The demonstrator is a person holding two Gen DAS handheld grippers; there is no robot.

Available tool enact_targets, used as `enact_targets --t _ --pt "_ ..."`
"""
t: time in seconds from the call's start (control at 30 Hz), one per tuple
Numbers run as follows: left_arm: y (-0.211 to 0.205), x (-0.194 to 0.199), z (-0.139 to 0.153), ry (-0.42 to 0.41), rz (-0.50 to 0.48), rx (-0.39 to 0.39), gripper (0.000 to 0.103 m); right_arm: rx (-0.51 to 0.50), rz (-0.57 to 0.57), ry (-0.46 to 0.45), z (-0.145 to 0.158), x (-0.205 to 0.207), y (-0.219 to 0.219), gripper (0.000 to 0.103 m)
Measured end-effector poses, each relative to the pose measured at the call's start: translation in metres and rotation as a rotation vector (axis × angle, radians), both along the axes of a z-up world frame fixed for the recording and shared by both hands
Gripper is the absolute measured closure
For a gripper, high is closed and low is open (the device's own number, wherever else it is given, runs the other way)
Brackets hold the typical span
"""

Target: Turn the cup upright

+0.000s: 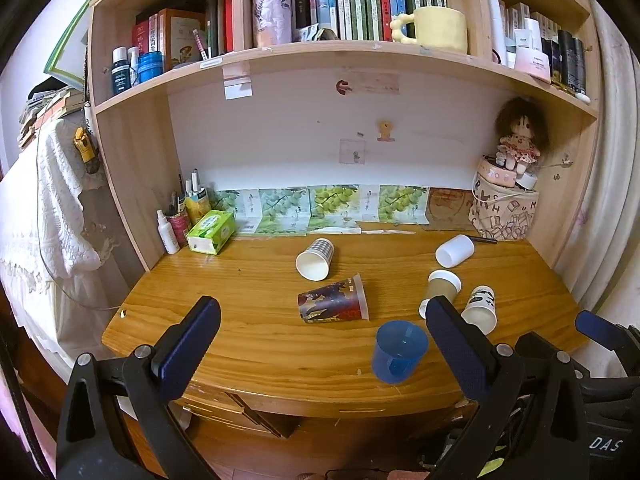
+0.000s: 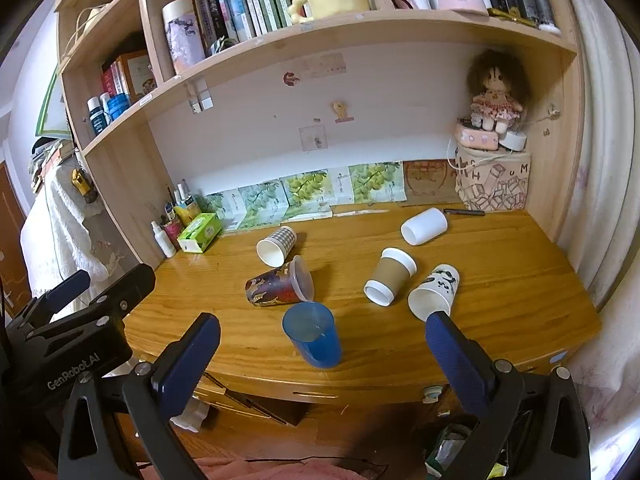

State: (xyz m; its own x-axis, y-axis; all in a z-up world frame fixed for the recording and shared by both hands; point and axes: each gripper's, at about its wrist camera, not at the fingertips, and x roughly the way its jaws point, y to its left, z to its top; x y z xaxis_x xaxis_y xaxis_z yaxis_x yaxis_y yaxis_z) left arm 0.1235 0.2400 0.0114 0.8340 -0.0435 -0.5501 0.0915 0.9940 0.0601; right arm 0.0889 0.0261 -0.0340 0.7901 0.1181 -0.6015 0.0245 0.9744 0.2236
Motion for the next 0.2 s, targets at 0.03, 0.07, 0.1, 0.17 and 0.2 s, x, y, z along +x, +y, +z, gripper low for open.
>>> enact_targets --t 0.03,0.07,0.1,0.17,0.2 --pt "-0.0005 0.0002 -0.0002 0.002 -0.002 0.001 0.0 0.002 -0.001 0.002 -0.0004 0.0007 -0.0013 0.0" --pt "-0.0015 0.0011 -0.0004 0.005 -0.004 0.002 0.0 0.007 0.002 0.001 -0.0005 0.0016 -0.0029 0.0" --pt "-0.002 0.0011 -0.0007 0.007 -0.006 0.003 0.0 0.009 0.003 0.001 -0.0008 0.0012 -0.0036 0.0" --pt "-0.0039 0.0027 -0.0012 0.013 -0.012 0.003 0.0 0.011 0.004 0.004 -0.0016 0.0012 -0.0047 0.0" --pt "-0.0046 0.0031 -0.0013 0.015 -0.016 0.003 0.0 0.013 0.006 0.007 -0.0023 0.0013 -0.005 0.0"
